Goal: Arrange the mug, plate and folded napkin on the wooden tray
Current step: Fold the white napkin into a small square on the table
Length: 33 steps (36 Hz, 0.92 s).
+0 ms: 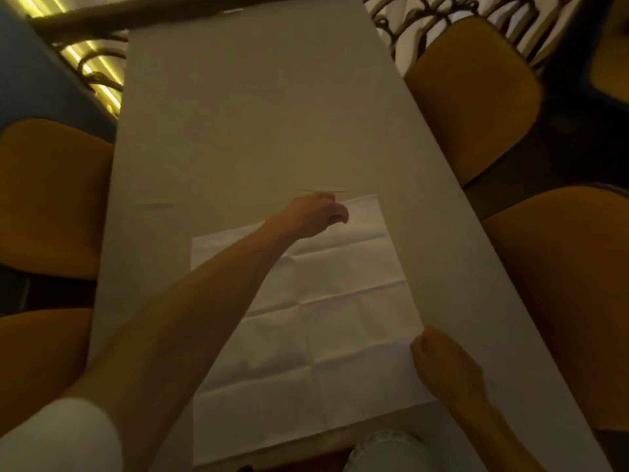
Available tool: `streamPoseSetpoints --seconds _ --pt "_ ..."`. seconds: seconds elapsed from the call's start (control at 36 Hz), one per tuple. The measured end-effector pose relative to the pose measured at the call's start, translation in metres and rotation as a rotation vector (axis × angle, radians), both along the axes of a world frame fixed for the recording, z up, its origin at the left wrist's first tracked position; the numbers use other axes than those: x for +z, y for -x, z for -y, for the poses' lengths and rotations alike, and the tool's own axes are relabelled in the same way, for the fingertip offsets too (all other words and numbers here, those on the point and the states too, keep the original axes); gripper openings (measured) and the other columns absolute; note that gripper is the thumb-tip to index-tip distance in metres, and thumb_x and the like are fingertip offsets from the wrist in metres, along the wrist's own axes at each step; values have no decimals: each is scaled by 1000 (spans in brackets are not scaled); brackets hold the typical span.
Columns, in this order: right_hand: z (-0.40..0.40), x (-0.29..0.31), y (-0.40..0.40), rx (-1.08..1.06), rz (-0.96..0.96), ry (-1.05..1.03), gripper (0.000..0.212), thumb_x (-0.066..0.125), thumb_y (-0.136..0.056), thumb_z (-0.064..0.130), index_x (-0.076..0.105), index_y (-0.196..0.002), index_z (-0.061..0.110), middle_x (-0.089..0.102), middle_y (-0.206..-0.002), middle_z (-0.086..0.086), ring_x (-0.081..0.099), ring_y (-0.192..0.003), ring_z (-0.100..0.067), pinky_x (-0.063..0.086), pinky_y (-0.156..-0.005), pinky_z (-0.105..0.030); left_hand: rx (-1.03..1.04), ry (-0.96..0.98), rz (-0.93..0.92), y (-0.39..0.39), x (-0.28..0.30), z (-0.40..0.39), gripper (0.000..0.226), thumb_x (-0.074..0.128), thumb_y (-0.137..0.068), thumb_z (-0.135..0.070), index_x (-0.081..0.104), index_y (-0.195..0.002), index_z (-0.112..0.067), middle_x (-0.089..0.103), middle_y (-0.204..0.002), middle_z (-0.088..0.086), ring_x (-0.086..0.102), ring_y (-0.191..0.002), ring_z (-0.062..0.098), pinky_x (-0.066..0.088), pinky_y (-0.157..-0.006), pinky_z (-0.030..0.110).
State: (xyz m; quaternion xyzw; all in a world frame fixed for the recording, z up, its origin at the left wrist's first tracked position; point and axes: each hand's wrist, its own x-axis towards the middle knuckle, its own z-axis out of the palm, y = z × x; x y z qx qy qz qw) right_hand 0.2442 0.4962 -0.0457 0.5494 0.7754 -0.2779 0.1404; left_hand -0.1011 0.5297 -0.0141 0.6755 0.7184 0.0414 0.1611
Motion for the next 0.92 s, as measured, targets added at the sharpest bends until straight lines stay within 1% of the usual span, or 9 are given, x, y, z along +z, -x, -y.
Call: streamPoseSetpoints --seconds 0.11,0.22,0.31,0.39,0.5,0.58,0.69,0.83,0.92 --pt "15 -8 -14 -147 -63 -3 24 44 -95 40 45 -86 19 58 -90 -6 60 -87 -30 47 -70 -38 -108 87 -10 -16 -9 -42 23 50 -95 -33 66 -111 -36 58 -103 3 57 -103 23 45 -74 34" --pt "16 -7 -13 -281 -146 -4 28 47 -94 47 42 -87 20 51 -81 0 61 -88 -31 38 -63 -35 -147 107 -66 -29 -20 -68 27 51 -95 -29 62 -119 -36 59 -113 4 52 -115 23 44 -79 33" --pt "19 -8 -14 -261 -71 2 30 46 -93 51 41 -94 22 55 -92 -1 62 -94 -29 37 -64 -34 -110 137 -39 -32 -29 -75 36 54 -92 -29 52 -127 -40 55 -116 6 51 -115 25 44 -85 35" --pt "27 -10 -20 -244 26 -35 34 43 -92 56 43 -98 23 56 -104 0 61 -98 -26 42 -69 -34 -69 153 -14 -30 -36 -76 44 58 -89 -30 45 -129 -41 52 -111 7 51 -112 27 44 -84 37" --pt "40 -13 -28 -282 60 -77 37 45 -89 58 48 -95 22 55 -106 -1 60 -99 -26 48 -75 -36 -46 137 -65 -31 -40 -79 31 57 -88 -34 46 -116 -34 53 -109 6 53 -107 28 44 -76 37" --pt "46 -18 -34 -264 -19 -116 31 57 -87 49 53 -86 18 57 -96 -7 62 -89 -32 48 -68 -40 -68 118 -156 -36 -38 -81 18 49 -89 -29 52 -107 -30 55 -107 7 54 -106 29 39 -70 33" --pt "46 -22 -41 -272 -119 -126 25 67 -84 36 52 -74 20 56 -87 -8 61 -78 -33 46 -61 -40 -82 73 -225 -41 -32 -82 19 49 -89 -19 56 -104 -28 49 -111 8 48 -108 27 37 -69 34" --pt "37 -19 -49 -300 -258 -83 27 65 -87 29 46 -70 22 51 -80 -2 56 -76 -30 42 -63 -38 -174 -55 -232 -33 -22 -83 9 60 -88 -22 55 -95 -25 45 -123 -3 44 -108 21 40 -62 32" --pt "23 -8 -52 -356 -292 -19 25 59 -92 31 46 -74 19 53 -75 2 54 -73 -26 37 -61 -36 -165 -93 -183 -27 -6 -83 8 58 -88 -19 52 -91 -23 55 -113 -6 49 -102 21 40 -62 32"
